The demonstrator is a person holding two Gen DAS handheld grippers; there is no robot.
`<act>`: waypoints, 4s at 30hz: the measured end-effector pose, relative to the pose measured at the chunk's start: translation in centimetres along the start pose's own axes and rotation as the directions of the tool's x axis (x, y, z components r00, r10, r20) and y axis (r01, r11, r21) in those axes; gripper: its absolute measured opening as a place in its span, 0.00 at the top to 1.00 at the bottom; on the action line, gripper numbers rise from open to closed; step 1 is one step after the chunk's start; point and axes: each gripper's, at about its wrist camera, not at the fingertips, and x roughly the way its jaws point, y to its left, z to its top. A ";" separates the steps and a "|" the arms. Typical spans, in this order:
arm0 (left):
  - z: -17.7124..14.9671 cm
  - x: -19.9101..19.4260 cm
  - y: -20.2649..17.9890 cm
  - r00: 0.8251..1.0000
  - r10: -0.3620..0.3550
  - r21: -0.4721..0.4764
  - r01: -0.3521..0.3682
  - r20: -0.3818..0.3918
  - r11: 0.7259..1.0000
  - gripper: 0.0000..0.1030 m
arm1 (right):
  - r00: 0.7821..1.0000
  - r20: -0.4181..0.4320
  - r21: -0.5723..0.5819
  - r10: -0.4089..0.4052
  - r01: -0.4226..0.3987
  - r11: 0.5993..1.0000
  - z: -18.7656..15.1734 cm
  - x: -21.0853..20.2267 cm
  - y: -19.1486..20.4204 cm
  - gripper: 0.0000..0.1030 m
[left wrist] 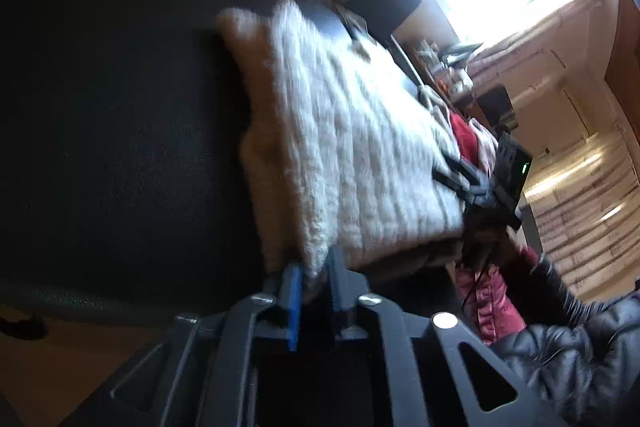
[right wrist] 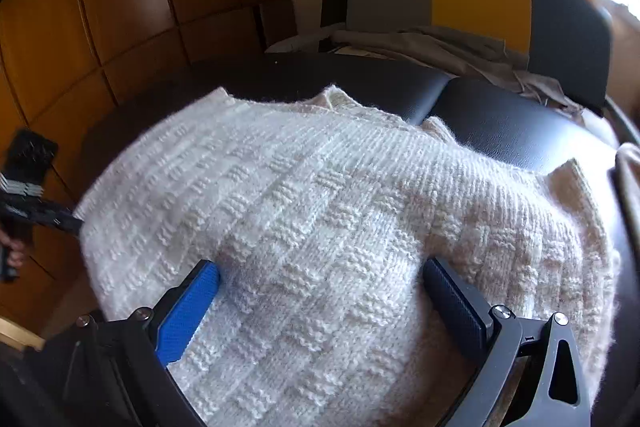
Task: Fold clothes
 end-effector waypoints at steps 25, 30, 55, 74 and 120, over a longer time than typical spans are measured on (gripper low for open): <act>13.3 12.9 -5.2 0.959 0.283 0.137 -0.283 0.024 0.949 0.72 | 0.988 -0.153 0.023 -0.034 0.038 0.999 4.8 4.4 -6.3 0.00; 14.5 15.3 -8.2 0.954 0.298 0.263 -0.284 -0.016 0.922 0.56 | 0.993 -0.109 0.041 -0.035 0.040 0.998 4.2 4.1 -6.4 0.00; 15.8 18.9 -10.6 0.932 0.325 0.305 -0.359 0.160 0.882 0.96 | 0.978 -0.085 -0.014 -0.193 0.193 0.981 6.4 4.6 -4.7 0.80; 14.0 3.9 -0.7 0.964 0.152 -0.069 -0.140 0.220 0.988 0.39 | 0.990 0.017 0.176 -0.140 0.135 0.975 3.9 -2.2 -6.8 0.17; 16.1 0.0 -0.7 0.983 0.165 -0.093 -0.158 0.081 0.983 0.84 | 0.913 -0.375 -0.201 0.161 -0.249 0.947 1.8 -1.5 -4.9 0.00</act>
